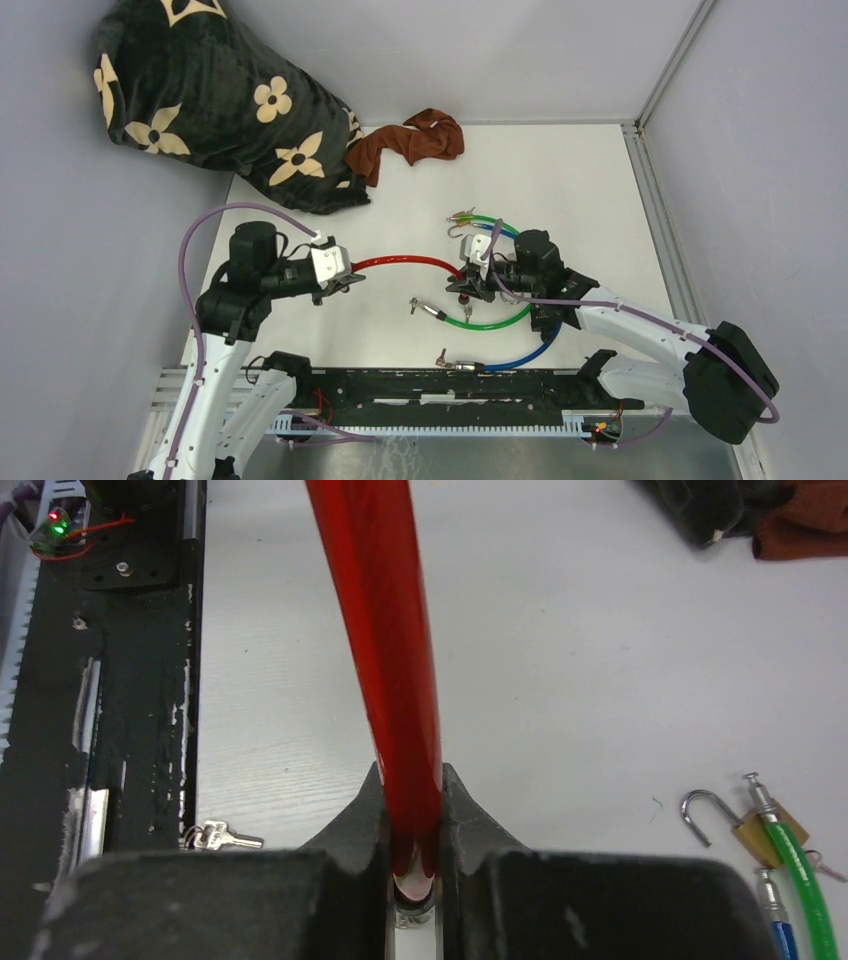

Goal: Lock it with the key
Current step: Pick up the lock from the center of the board.

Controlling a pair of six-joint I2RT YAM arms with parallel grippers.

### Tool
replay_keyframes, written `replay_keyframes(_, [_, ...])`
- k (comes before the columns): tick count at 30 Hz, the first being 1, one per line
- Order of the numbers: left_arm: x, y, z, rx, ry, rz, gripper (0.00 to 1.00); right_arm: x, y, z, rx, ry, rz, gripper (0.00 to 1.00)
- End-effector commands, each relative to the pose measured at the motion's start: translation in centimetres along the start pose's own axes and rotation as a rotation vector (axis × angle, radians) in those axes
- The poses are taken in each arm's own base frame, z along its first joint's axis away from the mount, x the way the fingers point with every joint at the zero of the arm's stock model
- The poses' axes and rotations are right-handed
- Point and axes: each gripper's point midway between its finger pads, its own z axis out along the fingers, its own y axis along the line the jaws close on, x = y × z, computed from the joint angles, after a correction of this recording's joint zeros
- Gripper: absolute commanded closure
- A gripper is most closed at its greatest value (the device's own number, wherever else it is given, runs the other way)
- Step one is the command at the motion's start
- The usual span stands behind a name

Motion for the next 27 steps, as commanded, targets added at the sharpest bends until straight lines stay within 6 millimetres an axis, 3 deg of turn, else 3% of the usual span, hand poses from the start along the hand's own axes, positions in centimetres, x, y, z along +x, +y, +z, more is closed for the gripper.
replay_keyframes(1, [-2.5, 0.1, 0.2, 0.017, -0.102, -0.008, 0.98, -1.9, -1.2, -0.4, 0.073, -0.063, -0.007, 1.0])
replay_keyframes(3, [-2.4, -0.2, 0.4, 0.024, -0.117, -0.051, 0.98, -2.7, -1.5, -0.5, 0.092, -0.083, 0.003, 1.0])
replay_keyframes(7, [-2.3, -0.7, 1.0, 0.04, -0.159, -0.158, 0.97, -6.4, -2.4, -1.2, 0.128, -0.164, 0.008, 1.0])
replay_keyframes(12, [-2.0, -0.1, 1.7, -0.002, -0.207, -0.246, 0.84, -10.1, -2.8, -1.9, 0.141, -0.238, 0.014, 1.0])
replay_keyframes(20, [-0.1, 0.4, 2.3, -0.066, -0.205, -0.29, 0.57, -12.4, -3.0, -3.5, 0.155, -0.318, 0.001, 1.0])
replay_keyframes(27, [2.0, 1.1, 2.9, -0.129, -0.174, -0.324, 0.46, -14.4, -3.0, -4.8, 0.14, -0.369, -0.001, 1.0])
